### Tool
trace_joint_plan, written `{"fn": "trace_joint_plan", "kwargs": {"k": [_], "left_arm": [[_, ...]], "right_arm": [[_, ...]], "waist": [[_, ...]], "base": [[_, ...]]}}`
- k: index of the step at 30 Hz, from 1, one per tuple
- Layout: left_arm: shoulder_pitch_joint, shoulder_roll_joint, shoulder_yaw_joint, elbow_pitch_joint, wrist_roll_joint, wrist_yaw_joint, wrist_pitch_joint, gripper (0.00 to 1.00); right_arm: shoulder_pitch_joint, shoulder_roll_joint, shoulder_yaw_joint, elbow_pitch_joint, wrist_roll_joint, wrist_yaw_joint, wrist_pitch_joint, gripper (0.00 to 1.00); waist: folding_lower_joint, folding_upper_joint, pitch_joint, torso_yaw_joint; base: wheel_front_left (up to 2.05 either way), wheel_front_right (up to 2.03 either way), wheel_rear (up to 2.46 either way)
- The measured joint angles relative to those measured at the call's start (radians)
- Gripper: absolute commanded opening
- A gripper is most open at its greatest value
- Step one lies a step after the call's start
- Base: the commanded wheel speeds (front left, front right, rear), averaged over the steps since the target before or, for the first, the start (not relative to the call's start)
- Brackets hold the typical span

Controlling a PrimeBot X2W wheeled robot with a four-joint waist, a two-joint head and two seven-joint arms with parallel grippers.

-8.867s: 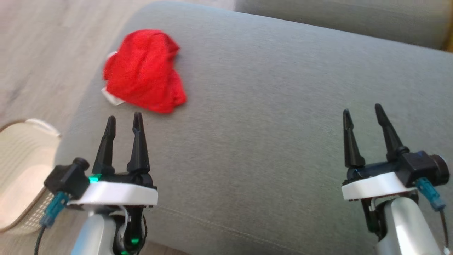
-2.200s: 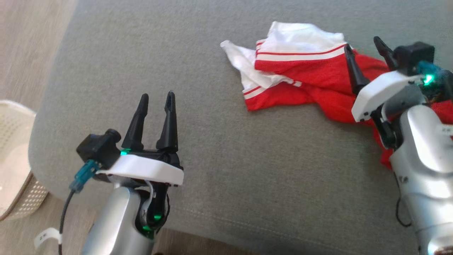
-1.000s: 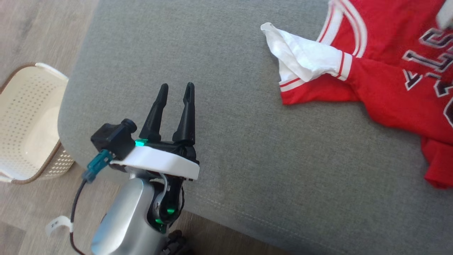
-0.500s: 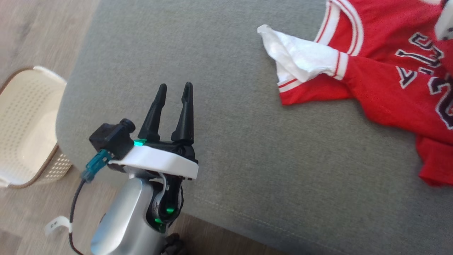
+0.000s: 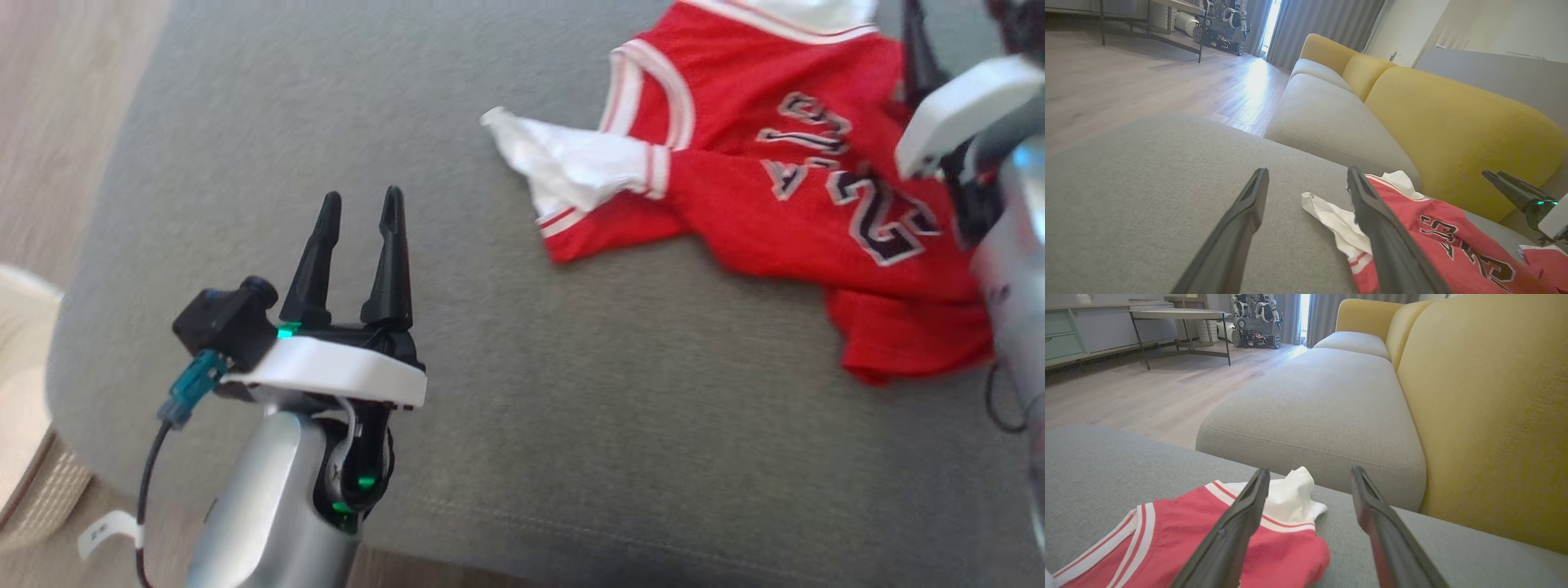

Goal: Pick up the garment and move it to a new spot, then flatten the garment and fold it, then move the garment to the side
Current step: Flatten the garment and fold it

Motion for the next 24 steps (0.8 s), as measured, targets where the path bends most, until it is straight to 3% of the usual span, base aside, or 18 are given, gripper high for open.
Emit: {"fn": "trace_joint_plan", "kwargs": {"k": [6,11,20,24], "left_arm": [[0.027,0.001,0.032,-0.002,0.01,0.0,0.0,1.0],[0.03,0.001,0.051,-0.013,0.017,0.0,0.0,1.0],[0.101,0.002,0.053,-0.02,0.028,-0.003,0.0,1.0],[0.112,0.002,0.056,-0.001,0.033,-0.008,0.0,1.0]], "right_arm": [[0.121,0.017,-0.028,-0.151,0.015,0.0,-0.018,1.0],[0.288,0.046,-0.117,-0.375,-0.002,0.0,-0.02,1.0],[0.715,0.183,-0.277,-0.77,-0.054,0.0,-0.021,1.0],[0.818,0.22,-0.309,-0.88,-0.055,0.0,-0.02,1.0]], "waist": [[-0.0001,0.0,-0.051,-0.082],[-0.0001,0.0,-0.089,-0.133],[-0.0001,0.0,-0.132,-0.186],[-0.0001,0.0,-0.135,-0.207]], "base": [[0.0,0.0,0.0],[0.0,0.0,0.0],[0.0,0.0,0.0],[0.0,0.0,0.0]]}}
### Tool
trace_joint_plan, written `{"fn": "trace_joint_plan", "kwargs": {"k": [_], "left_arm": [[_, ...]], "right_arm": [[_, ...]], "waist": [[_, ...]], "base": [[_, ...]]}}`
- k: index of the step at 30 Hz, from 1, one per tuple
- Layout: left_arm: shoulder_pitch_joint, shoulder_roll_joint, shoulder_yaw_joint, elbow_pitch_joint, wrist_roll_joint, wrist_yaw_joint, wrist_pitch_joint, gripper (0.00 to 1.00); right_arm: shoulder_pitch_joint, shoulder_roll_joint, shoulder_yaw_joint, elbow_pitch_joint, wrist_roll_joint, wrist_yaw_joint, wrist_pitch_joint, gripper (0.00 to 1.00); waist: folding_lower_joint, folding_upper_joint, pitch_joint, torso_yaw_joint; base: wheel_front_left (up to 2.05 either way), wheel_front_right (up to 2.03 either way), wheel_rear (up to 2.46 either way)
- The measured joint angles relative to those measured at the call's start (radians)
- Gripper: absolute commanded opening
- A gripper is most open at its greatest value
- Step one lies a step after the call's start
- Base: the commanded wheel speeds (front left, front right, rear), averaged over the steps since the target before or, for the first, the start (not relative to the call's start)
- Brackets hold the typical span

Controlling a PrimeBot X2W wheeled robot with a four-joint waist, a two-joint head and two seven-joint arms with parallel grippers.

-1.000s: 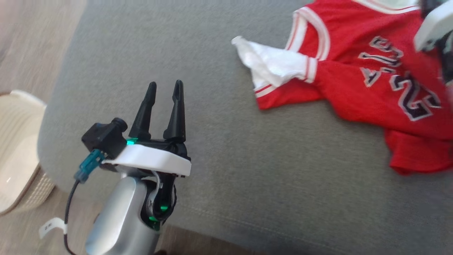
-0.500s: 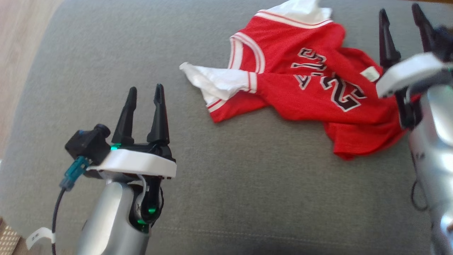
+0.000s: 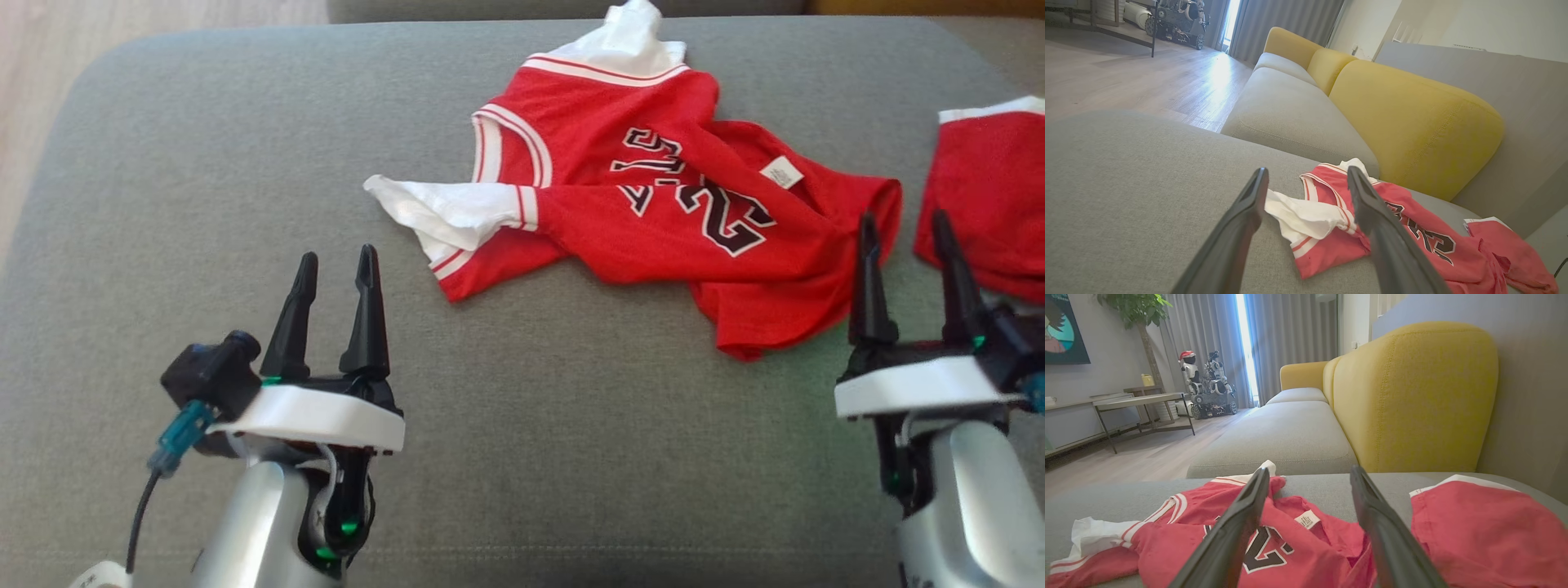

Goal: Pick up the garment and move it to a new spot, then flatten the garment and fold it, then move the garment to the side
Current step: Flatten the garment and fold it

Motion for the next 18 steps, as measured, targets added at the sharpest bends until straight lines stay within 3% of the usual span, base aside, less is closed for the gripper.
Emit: {"fn": "trace_joint_plan", "kwargs": {"k": [11,18], "left_arm": [[-0.024,0.0,0.007,0.044,0.027,0.001,0.0,1.0],[-0.165,0.001,0.039,0.254,0.072,0.026,0.0,1.0]], "right_arm": [[0.037,0.022,0.018,-0.102,-0.02,0.0,0.041,1.0],[0.036,0.024,0.033,-0.122,-0.007,0.0,0.045,1.0]], "waist": [[0.0,0.0,0.024,-0.063],[0.0,0.0,0.082,-0.102]], "base": [[0.0,0.0,0.0],[0.0,0.0,0.0]]}}
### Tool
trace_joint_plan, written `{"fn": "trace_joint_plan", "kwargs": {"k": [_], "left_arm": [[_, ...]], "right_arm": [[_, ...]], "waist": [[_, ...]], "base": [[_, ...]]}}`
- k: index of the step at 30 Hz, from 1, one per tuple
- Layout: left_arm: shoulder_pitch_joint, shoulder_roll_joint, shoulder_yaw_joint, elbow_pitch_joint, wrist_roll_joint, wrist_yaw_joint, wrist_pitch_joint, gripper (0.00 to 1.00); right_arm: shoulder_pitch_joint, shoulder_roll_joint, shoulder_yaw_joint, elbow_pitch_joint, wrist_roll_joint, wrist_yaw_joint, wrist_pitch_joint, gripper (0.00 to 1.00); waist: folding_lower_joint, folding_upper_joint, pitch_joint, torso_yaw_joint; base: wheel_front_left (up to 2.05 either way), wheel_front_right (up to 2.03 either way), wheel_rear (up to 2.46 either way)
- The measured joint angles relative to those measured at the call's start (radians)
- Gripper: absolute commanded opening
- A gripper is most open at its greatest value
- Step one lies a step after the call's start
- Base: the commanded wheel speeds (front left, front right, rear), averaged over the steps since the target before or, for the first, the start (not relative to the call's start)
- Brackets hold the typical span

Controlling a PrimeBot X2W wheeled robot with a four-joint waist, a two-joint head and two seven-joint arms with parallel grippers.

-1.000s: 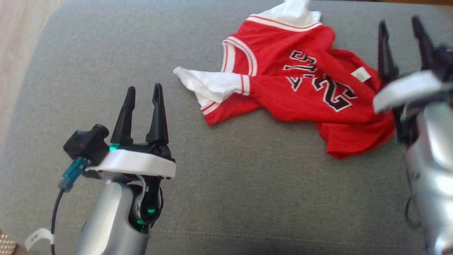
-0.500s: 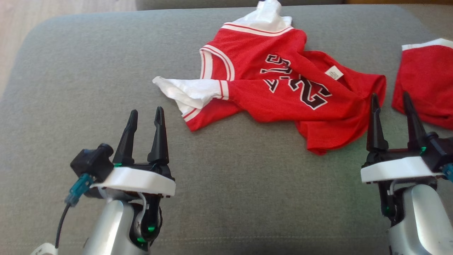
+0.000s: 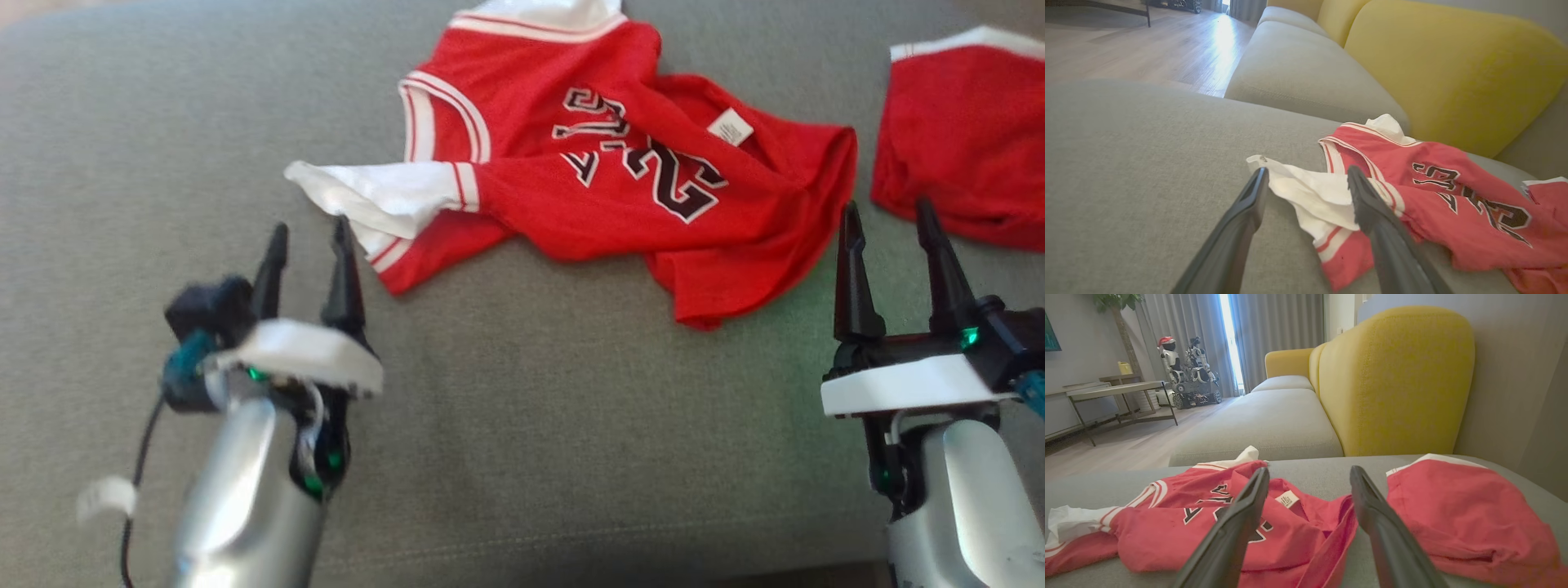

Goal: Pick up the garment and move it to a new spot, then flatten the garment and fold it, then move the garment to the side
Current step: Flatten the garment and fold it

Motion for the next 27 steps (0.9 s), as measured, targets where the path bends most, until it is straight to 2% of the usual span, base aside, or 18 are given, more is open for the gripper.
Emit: {"fn": "trace_joint_plan", "kwargs": {"k": [7,13,17,21,27], "left_arm": [[-0.216,0.026,0.083,0.238,-0.024,0.041,0.037,1.0],[-0.301,0.05,0.118,0.363,-0.04,0.054,0.063,1.0],[-0.338,0.054,0.148,0.442,-0.086,0.044,0.075,1.0],[-0.378,0.056,0.152,0.509,-0.1,0.013,0.075,1.0],[-0.416,0.055,0.151,0.565,-0.111,-0.01,0.068,1.0]], "right_arm": [[-0.004,0.001,0.003,0.004,0.029,0.0,-0.014,1.0],[-0.01,0.001,0.007,0.032,0.048,0.0,-0.025,1.0],[-0.028,0.001,0.016,0.045,0.061,0.0,-0.035,1.0],[-0.036,0.001,0.024,0.059,0.071,0.0,-0.043,1.0],[-0.045,0.001,0.03,0.065,0.077,0.0,-0.046,1.0]], "waist": [[0.0,0.0,0.066,-0.052],[0.0001,0.0,0.1,-0.081],[0.0,0.0,0.111,-0.095],[0.0,0.0,0.115,-0.102],[0.0001,0.0,0.12,-0.108]], "base": [[0.0,0.0,0.0],[0.0,0.0,0.0],[0.0,0.0,0.0],[0.0,0.0,0.0],[0.0,0.0,0.0]]}}
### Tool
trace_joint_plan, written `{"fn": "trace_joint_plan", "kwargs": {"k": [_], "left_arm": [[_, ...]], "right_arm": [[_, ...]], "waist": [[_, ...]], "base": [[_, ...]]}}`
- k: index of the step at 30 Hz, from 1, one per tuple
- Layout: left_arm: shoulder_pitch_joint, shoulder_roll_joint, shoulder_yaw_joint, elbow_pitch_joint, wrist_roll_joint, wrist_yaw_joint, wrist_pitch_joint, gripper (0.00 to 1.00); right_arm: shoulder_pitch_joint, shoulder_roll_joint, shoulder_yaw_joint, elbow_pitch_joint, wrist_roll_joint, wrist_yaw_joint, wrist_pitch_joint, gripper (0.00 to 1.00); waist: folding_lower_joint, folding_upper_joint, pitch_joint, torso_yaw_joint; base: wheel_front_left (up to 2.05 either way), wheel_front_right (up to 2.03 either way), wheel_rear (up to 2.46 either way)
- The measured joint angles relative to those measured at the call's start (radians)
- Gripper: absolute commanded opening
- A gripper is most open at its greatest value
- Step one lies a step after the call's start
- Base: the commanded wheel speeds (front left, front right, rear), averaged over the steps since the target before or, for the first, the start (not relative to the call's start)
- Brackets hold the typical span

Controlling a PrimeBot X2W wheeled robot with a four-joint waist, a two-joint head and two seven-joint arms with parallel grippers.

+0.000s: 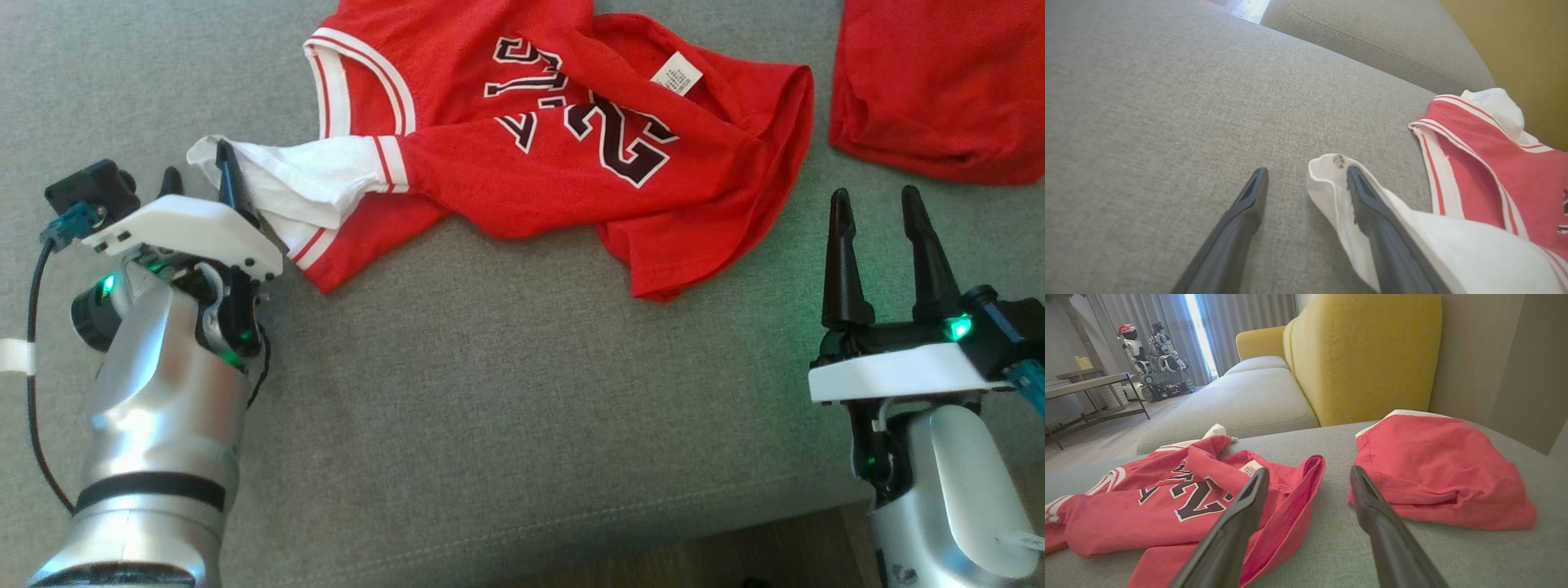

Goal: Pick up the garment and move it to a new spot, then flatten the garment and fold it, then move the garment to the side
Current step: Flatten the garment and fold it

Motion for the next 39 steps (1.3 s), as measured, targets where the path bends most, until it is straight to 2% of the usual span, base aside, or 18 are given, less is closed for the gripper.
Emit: {"fn": "trace_joint_plan", "kwargs": {"k": [4,5,6,10,15,23,28,29,31,35,39], "left_arm": [[-0.027,0.0,-0.001,0.031,-0.001,-0.008,-0.007,1.0],[-0.034,0.0,-0.001,0.04,-0.006,-0.009,-0.008,0.85],[-0.041,0.0,-0.001,0.048,-0.007,-0.009,-0.012,0.0],[-0.045,0.0,-0.006,0.061,-0.006,-0.025,-0.035,0.0],[-0.042,-0.001,-0.008,0.026,0.003,-0.04,-0.059,0.0],[0.051,-0.015,0.002,-0.148,0.046,-0.042,-0.061,0.0],[0.103,-0.034,0.001,-0.203,0.059,-0.043,-0.061,0.0],[0.117,-0.039,0.0,-0.214,0.066,-0.043,-0.061,0.0],[0.129,-0.04,0.002,-0.234,0.067,-0.042,-0.061,0.0],[0.142,-0.042,0.007,-0.26,0.068,-0.042,-0.061,0.0],[0.166,-0.046,0.016,-0.272,0.076,-0.041,-0.061,0.0]], "right_arm": [[0.0,0.0,0.001,0.004,0.002,0.0,0.0,1.0],[0.0,0.0,0.001,0.004,0.002,0.0,0.0,1.0],[-0.001,0.0,0.001,0.004,0.002,0.0,0.0,1.0],[-0.001,0.0,0.007,0.004,0.004,0.0,0.0,1.0],[-0.001,0.0,0.071,0.034,0.041,0.0,0.0,1.0],[0.001,0.0,0.232,0.047,0.033,0.0,0.046,1.0],[0.001,-0.001,0.316,0.056,0.026,0.0,0.082,1.0],[0.003,-0.001,0.376,0.061,0.032,0.0,0.111,1.0],[0.008,-0.001,0.429,0.065,0.048,0.0,0.14,1.0],[0.023,-0.002,0.468,0.071,0.064,0.0,0.176,1.0],[0.065,-0.016,0.448,0.069,0.064,0.0,0.182,1.0]], "waist": [[0.0,0.0,0.006,-0.005],[0.0,0.0,0.007,-0.006],[0.0,0.0,0.007,-0.007],[0.0,0.0,0.007,-0.005],[0.0,0.0,-0.003,0.012],[0.0,0.0,-0.028,0.059],[0.0,0.0,-0.041,0.084],[0.0,0.0,-0.05,0.094],[0.0,0.0,-0.059,0.101],[0.0,0.0,-0.07,0.106],[0.0,0.0,-0.085,0.1]], "base": [[0.0,0.0,0.0],[0.0,0.0,0.0],[0.0,0.0,0.0],[0.0,0.0,0.0],[0.0,0.0,0.0],[0.0,0.0,0.0],[0.0,0.0,0.0],[0.0,0.0,0.0],[0.0,0.0,0.0],[0.0,0.0,0.0],[0.0,0.0,0.0]]}}
